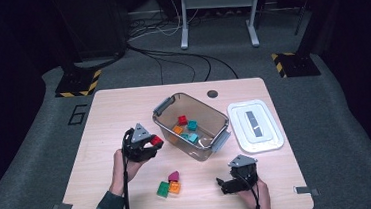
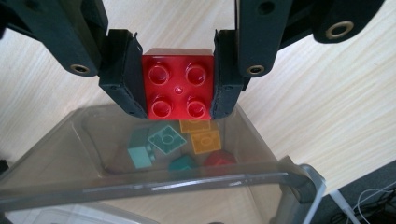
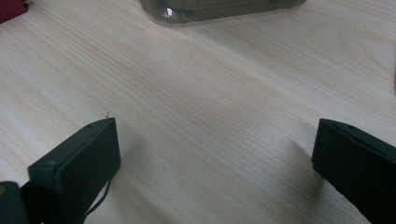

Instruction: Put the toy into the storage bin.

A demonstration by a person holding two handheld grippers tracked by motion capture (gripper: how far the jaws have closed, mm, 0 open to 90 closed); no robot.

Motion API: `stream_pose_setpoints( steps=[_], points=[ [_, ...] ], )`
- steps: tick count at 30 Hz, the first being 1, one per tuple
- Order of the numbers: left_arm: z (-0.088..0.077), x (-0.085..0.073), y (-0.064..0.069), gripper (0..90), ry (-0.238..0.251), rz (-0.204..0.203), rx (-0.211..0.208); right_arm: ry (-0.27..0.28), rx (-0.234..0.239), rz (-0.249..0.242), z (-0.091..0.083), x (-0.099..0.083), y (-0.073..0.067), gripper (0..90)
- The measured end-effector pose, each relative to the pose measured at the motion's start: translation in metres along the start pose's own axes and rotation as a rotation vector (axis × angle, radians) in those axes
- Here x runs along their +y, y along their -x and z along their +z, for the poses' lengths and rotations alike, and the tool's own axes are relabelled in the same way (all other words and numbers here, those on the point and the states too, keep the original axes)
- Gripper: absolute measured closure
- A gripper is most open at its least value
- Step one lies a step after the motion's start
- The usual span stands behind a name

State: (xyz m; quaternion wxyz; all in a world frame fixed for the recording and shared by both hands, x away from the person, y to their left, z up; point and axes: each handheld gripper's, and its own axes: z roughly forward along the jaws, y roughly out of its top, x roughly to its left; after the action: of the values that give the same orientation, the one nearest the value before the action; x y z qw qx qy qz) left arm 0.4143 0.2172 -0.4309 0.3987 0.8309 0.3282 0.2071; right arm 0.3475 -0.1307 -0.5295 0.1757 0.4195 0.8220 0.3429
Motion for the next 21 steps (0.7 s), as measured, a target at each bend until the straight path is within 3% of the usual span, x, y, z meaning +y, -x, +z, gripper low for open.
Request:
stream_pose_setpoints(
  steps=[21],
  points=[
    [-0.005, 0.033, -0.015, 59.0, 0.038, 0.016, 0.017, 0.000, 0.000, 0.000, 0.000, 0.000, 0.000, 0.2]
  ],
)
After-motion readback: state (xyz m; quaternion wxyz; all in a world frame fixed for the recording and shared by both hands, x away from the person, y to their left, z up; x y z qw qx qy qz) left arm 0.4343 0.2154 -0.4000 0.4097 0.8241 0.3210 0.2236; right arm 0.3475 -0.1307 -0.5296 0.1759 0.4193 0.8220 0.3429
